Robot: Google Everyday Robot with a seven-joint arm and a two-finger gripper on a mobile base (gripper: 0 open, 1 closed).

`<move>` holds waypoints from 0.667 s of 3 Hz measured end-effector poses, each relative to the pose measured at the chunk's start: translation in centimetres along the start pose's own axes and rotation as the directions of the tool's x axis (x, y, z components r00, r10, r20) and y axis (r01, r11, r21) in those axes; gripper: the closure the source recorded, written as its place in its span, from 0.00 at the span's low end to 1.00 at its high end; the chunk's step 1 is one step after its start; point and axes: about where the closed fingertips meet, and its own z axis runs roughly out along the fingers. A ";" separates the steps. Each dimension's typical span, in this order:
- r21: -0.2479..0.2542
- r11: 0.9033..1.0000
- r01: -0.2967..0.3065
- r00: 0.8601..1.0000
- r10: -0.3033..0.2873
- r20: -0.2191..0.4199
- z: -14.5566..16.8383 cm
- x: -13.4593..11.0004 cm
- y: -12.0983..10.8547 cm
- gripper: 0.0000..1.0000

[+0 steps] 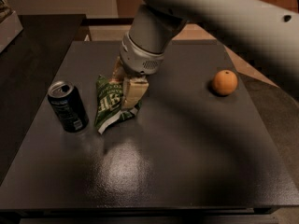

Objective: Move green jalapeno chip bag near pepsi can

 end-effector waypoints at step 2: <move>0.000 1.000 0.002 1.000 -0.002 0.000 0.0 -0.1 0.0 0.00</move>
Offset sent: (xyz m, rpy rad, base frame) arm -0.0006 0.0009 0.0000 -0.0003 -0.0008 0.0019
